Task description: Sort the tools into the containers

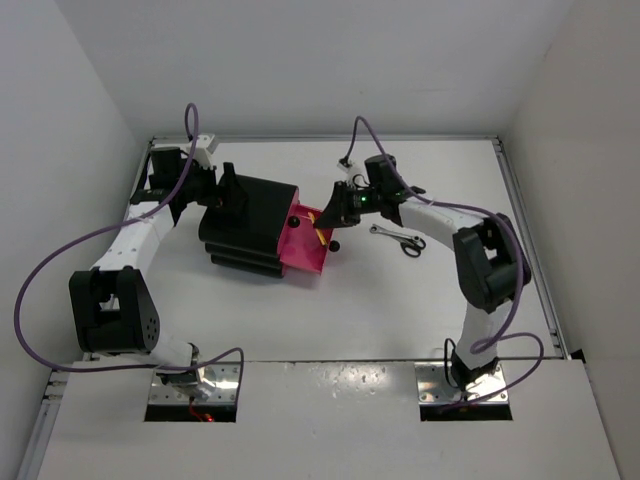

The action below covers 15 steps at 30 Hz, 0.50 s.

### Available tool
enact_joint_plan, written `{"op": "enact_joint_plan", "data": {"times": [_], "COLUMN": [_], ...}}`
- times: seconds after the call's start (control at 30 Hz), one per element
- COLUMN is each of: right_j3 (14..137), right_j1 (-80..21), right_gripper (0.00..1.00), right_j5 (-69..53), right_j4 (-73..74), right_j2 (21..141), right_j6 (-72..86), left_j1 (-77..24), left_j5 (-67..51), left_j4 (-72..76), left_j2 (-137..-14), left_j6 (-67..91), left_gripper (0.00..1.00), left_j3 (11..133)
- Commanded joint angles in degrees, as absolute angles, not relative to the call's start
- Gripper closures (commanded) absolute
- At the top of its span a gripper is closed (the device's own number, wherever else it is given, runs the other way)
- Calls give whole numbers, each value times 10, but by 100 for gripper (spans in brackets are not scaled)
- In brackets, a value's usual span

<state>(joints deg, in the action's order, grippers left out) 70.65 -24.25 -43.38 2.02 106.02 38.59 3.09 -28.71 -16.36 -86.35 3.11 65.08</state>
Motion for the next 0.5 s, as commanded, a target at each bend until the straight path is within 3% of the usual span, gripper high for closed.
{"op": "enact_joint_plan", "data": {"times": [0.0, 0.07, 0.17, 0.27, 0.47], "right_j3": [739, 739, 755, 767, 761], "right_j1": [-253, -253, -258, -258, -240], "right_gripper": [94, 87, 62, 48, 47], "right_j5": [-448, -443, -443, -448, -488], "right_j4": [-36, -36, -30, -30, -81], "right_j2": [1090, 1096, 1107, 1107, 1070], "right_j6": [489, 489, 483, 476, 470], "left_j1": [27, 27, 27, 27, 27], "left_j5": [-221, -221, -221, -226, -226], "left_j4": [-300, -300, -300, -300, -300], "left_j2": [-910, -904, -904, -910, -910], "left_j6": [-18, -18, -18, -18, -23], "left_gripper": [3, 3, 3, 3, 3], "left_j3": [599, 599, 599, 599, 599]}}
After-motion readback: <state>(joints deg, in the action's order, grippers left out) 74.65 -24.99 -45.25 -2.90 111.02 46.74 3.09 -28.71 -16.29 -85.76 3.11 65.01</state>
